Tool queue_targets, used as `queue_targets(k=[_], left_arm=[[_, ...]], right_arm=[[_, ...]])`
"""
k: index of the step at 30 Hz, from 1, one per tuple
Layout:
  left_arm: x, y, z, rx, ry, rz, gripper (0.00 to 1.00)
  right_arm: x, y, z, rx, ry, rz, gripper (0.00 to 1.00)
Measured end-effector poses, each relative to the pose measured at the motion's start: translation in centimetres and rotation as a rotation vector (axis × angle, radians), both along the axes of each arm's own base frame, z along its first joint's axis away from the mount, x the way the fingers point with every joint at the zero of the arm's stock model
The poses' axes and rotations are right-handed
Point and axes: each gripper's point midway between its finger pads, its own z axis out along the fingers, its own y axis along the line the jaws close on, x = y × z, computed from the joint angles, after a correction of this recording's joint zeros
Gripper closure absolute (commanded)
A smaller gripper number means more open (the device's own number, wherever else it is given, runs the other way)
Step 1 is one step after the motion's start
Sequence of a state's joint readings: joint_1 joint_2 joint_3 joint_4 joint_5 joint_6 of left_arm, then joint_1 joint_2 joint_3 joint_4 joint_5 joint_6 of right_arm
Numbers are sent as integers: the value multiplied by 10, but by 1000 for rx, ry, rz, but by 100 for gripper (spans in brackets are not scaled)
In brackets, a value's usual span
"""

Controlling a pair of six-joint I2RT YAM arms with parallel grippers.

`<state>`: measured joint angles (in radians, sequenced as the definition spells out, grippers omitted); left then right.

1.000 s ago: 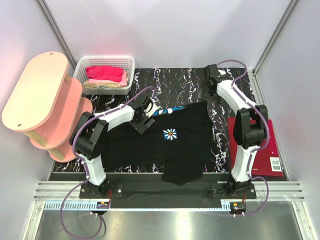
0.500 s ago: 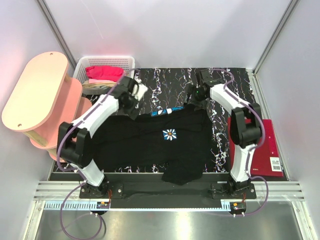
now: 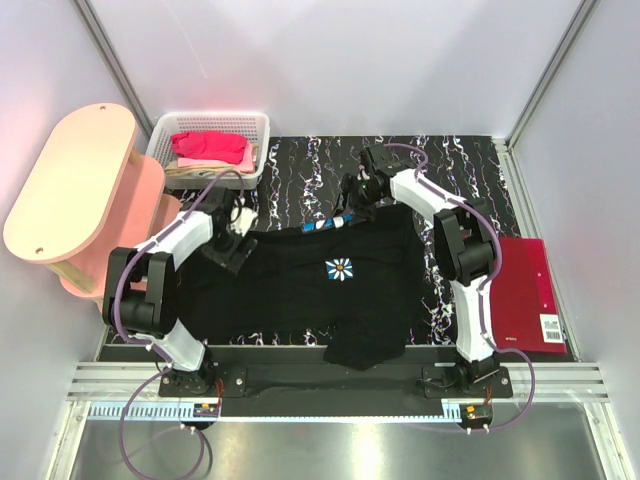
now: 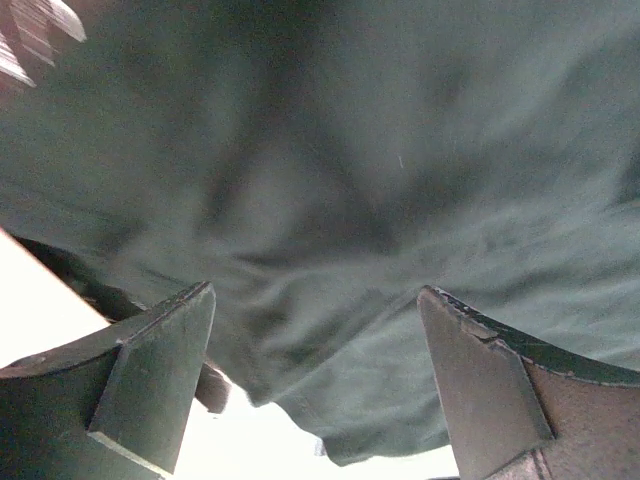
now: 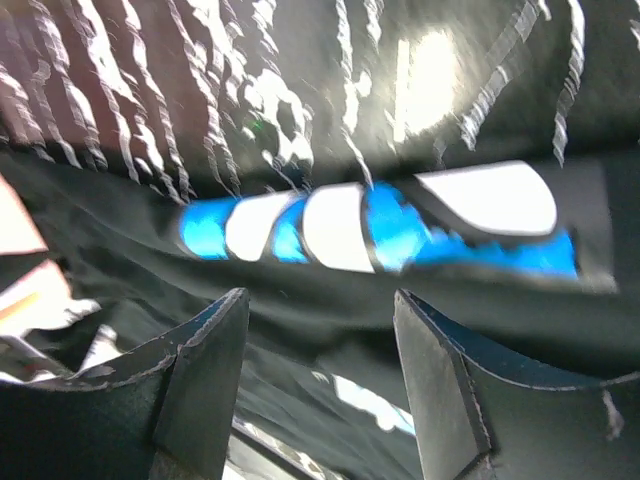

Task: Fold and stack the t-shirts
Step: Fold the tshirt

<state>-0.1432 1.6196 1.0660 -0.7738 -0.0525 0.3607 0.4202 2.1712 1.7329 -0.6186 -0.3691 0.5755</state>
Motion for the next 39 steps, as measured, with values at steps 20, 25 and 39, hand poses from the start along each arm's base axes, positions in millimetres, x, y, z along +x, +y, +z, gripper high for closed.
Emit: queue_targets(k=[20,25,39], left_arm=[[-17,25,-28,70,-88,-71,12],[-9,34,-27,119,-135,-94,13],[3,31,0,75,-102,-42,10]], right_arm=[[81,-5,-32,133,31,-123,35],[114,-43,-29,74,-34,-182,33],[19,-43,60,-388,-320,20,31]])
